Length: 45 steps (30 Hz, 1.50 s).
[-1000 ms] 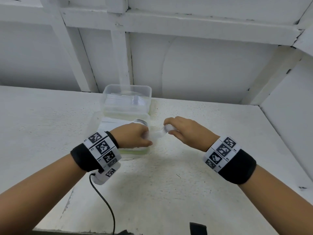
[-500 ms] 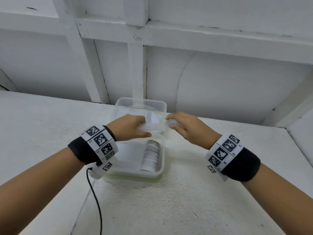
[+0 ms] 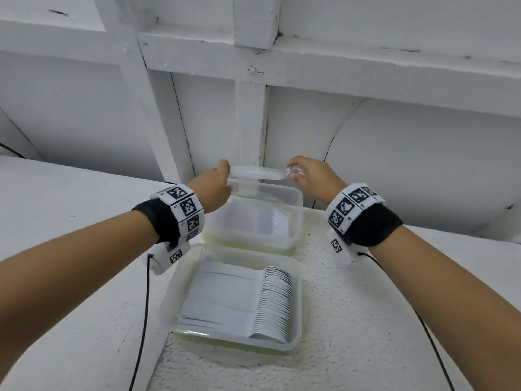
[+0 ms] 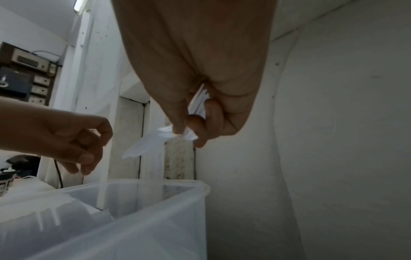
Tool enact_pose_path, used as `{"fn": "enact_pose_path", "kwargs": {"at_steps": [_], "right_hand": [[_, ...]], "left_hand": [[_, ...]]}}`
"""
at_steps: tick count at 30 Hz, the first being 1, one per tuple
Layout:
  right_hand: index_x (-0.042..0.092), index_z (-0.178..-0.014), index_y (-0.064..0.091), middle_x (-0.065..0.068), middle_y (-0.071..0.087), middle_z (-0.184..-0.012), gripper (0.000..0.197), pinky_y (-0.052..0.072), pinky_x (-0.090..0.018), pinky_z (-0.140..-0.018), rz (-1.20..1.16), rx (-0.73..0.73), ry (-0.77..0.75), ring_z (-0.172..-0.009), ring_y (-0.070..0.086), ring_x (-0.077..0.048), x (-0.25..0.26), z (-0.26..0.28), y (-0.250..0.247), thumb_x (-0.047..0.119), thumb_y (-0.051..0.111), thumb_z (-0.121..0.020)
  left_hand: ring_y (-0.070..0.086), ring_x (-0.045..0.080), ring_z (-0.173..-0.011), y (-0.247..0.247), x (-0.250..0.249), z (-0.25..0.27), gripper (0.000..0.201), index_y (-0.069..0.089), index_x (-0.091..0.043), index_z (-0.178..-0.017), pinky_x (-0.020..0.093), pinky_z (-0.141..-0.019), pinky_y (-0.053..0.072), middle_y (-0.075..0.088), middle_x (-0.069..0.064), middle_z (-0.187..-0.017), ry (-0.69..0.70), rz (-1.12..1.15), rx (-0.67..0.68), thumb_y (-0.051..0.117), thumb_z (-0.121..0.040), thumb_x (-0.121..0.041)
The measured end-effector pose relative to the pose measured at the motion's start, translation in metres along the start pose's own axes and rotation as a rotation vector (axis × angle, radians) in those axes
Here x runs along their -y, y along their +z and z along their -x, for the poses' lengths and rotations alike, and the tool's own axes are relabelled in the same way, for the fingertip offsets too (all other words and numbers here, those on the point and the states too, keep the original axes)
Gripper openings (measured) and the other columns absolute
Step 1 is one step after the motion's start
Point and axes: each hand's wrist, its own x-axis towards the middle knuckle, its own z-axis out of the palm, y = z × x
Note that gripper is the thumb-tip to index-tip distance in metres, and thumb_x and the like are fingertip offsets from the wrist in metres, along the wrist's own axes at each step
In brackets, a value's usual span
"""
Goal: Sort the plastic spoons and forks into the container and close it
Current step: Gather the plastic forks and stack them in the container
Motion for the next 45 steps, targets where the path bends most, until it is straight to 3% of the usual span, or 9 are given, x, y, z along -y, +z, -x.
{"fn": "enact_pose_path", "kwargs": {"at_steps": [3, 6, 8, 12, 20, 24, 31, 37, 45], "right_hand": [[0.008, -0.125, 0.053, -0.012, 0.060, -0.122, 0.031, 0.038, -0.025, -0.093, -0.072, 0.003, 0.039, -0.113, 0.055, -0.025, -0.008, -0.004, 0.003, 0.015, 0.051, -0.095], [0.009, -0.126, 0.053, -0.010, 0.059, -0.124, 0.032, 0.037, -0.022, -0.090, -0.085, 0.040, 0.047, -0.115, 0.054, -0.024, -0.009, -0.001, 0.007, 0.017, 0.050, -0.095], [0.009, -0.126, 0.053, -0.010, 0.058, -0.123, 0.032, 0.038, -0.024, -0.089, -0.064, 0.058, 0.028, -0.112, 0.054, -0.024, -0.005, 0.001, 0.012, 0.018, 0.048, -0.096], [0.008, -0.125, 0.052, -0.012, 0.057, -0.122, 0.030, 0.038, -0.027, -0.087, 0.050, 0.092, -0.038, -0.110, 0.054, -0.026, 0.005, 0.002, 0.027, 0.017, 0.045, -0.097], [0.009, -0.130, 0.046, -0.012, 0.049, -0.128, 0.033, 0.042, -0.034, -0.088, 0.151, 0.106, -0.085, -0.110, 0.053, -0.029, 0.011, -0.001, 0.051, 0.017, 0.039, -0.099], [0.010, -0.132, 0.045, -0.011, 0.049, -0.127, 0.034, 0.035, -0.027, -0.081, 0.144, 0.081, -0.088, -0.110, 0.052, -0.028, 0.008, -0.003, 0.047, 0.017, 0.039, -0.099], [0.009, -0.130, 0.045, -0.013, 0.051, -0.124, 0.033, 0.036, -0.028, -0.083, 0.138, 0.093, -0.050, -0.110, 0.051, -0.028, 0.006, -0.006, 0.047, 0.017, 0.040, -0.099], [0.009, -0.124, 0.048, -0.013, 0.054, -0.120, 0.028, 0.045, -0.040, -0.089, 0.180, 0.162, -0.080, -0.105, 0.054, -0.030, 0.011, -0.006, 0.057, 0.016, 0.040, -0.098], [0.016, -0.119, 0.050, -0.009, 0.062, -0.106, 0.027, 0.039, -0.029, -0.067, 0.312, 0.230, -0.043, -0.091, 0.058, -0.027, 0.021, -0.013, 0.055, 0.011, 0.040, -0.094]], "left_hand": [[0.045, 0.026, -0.075, 0.001, -0.001, -0.002, 0.010, 0.034, -0.007, -0.097, 0.031, -0.064, 0.033, 0.049, 0.009, -0.076, 0.042, -0.027, 0.005, 0.041, -0.096, -0.014], [0.050, 0.028, -0.103, 0.006, -0.003, -0.004, 0.026, 0.052, -0.004, -0.116, 0.030, -0.082, 0.038, 0.054, 0.013, -0.119, 0.144, -0.181, 0.176, 0.036, -0.098, -0.014], [0.045, 0.027, -0.122, 0.012, -0.005, -0.005, 0.035, 0.048, -0.006, -0.131, 0.032, -0.099, 0.036, 0.047, 0.011, -0.134, 0.144, -0.248, 0.266, 0.033, -0.099, -0.013], [0.046, 0.024, -0.122, 0.017, -0.006, -0.007, 0.039, 0.053, -0.008, -0.129, 0.029, -0.103, 0.034, 0.050, 0.010, -0.134, 0.181, -0.324, 0.343, 0.031, -0.098, -0.007], [0.041, 0.027, -0.127, 0.020, -0.008, -0.008, 0.042, 0.041, -0.008, -0.139, 0.033, -0.107, 0.032, 0.042, 0.012, -0.138, 0.149, -0.386, 0.390, 0.028, -0.099, -0.008], [0.047, 0.031, -0.113, 0.025, -0.008, -0.011, 0.040, 0.046, -0.005, -0.131, 0.036, -0.098, 0.041, 0.041, 0.015, -0.129, 0.155, -0.497, 0.421, 0.031, -0.094, -0.004], [0.037, 0.031, -0.125, 0.028, -0.012, -0.015, 0.042, 0.045, -0.009, -0.136, 0.039, -0.105, 0.035, 0.034, 0.013, -0.138, 0.161, -0.622, 0.414, 0.034, -0.096, -0.008], [0.049, 0.023, -0.119, 0.017, -0.012, -0.021, 0.035, 0.053, -0.013, -0.127, 0.027, -0.093, 0.038, 0.054, 0.005, -0.129, 0.229, -0.549, 0.339, 0.037, -0.096, -0.008], [0.055, 0.025, -0.108, 0.017, -0.007, -0.024, 0.027, 0.062, -0.013, -0.112, 0.028, -0.089, 0.044, 0.061, 0.005, -0.118, 0.246, -0.477, 0.313, 0.042, -0.094, -0.011]]}}
